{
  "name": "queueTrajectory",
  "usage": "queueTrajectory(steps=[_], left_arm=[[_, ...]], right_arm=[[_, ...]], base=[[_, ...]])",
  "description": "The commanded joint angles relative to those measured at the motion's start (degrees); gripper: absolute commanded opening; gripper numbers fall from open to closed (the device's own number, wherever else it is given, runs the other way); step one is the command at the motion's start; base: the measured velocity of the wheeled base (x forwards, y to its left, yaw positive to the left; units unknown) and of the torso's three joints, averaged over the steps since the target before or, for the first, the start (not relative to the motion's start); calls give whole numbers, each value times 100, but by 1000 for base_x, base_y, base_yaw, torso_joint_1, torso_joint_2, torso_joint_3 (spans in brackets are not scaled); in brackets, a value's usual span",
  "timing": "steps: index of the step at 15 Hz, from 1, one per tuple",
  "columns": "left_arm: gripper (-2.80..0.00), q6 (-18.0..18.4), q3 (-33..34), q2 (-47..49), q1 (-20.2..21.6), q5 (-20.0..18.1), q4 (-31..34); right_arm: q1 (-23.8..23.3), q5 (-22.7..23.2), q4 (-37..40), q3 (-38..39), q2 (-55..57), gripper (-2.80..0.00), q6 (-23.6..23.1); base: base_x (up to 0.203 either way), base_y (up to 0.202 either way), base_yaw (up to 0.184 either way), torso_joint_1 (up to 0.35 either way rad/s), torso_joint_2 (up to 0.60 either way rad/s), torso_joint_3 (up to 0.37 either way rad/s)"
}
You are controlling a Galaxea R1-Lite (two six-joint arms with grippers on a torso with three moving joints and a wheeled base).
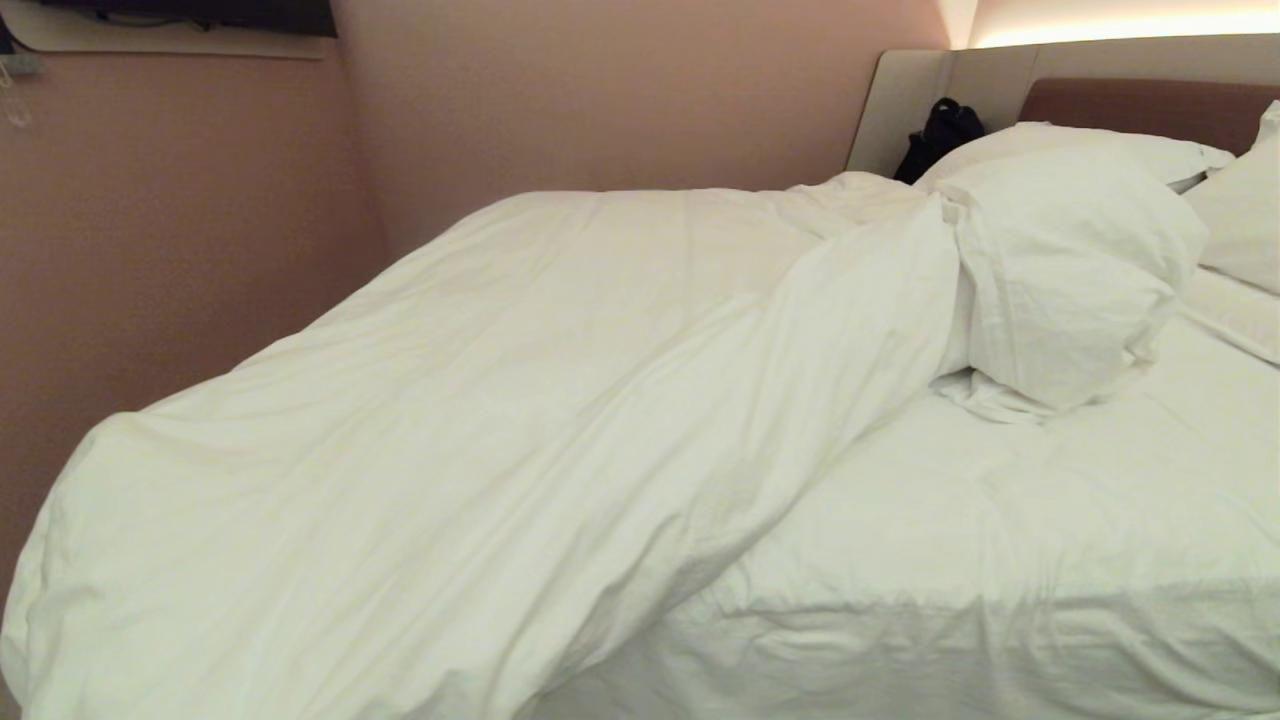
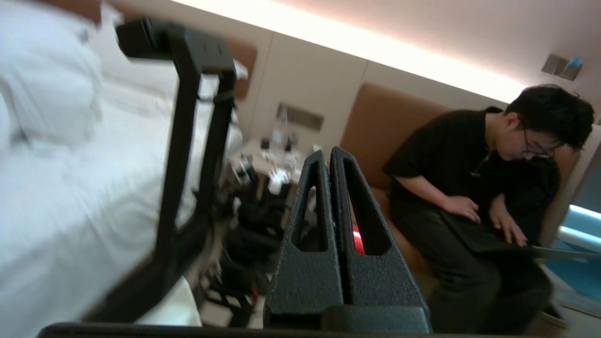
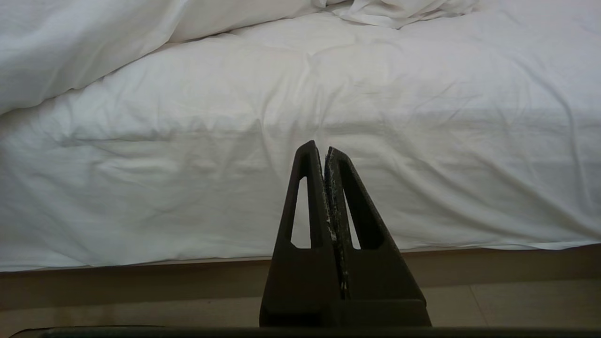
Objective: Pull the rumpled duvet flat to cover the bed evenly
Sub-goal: Flatten the corners of the folded blanket
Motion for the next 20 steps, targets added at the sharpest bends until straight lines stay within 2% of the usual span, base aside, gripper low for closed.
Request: queueTrajectory(steps=[1, 3, 6, 9, 11, 13, 15, 18, 20], left_arm=[[-280, -40, -557, 9, 2, -296, 1049], [-280, -20, -860, 9, 2, -416, 1725], [-280, -58, -867, 9, 3, -733, 1801], [-280, -169, -909, 0, 0, -753, 1838], [-280, -632, -1145, 13, 3, -753, 2045], [-280, -865, -1284, 24, 26, -775, 2750], [-280, -865, -1449, 18, 29, -894, 3328], [-280, -896, -1605, 26, 46, -907, 3426], [-280, -901, -1686, 23, 46, -931, 3830]], right_arm=[[0, 2, -4, 0, -2, -280, -1], [0, 2, -4, 0, -2, -280, -1], [0, 2, -4, 0, -2, -280, -1], [0, 2, -4, 0, -2, -280, -1], [0, 2, -4, 0, -2, -280, -1], [0, 2, -4, 0, -2, -280, -1], [0, 2, -4, 0, -2, -280, -1], [0, 2, -4, 0, -2, -280, -1], [0, 2, -4, 0, -2, -280, -1]], base=[[0, 0, 0, 0, 0, 0], [0, 0, 0, 0, 0, 0], [0, 0, 0, 0, 0, 0], [0, 0, 0, 0, 0, 0], [0, 0, 0, 0, 0, 0], [0, 0, 0, 0, 0, 0], [0, 0, 0, 0, 0, 0], [0, 0, 0, 0, 0, 0], [0, 0, 0, 0, 0, 0]])
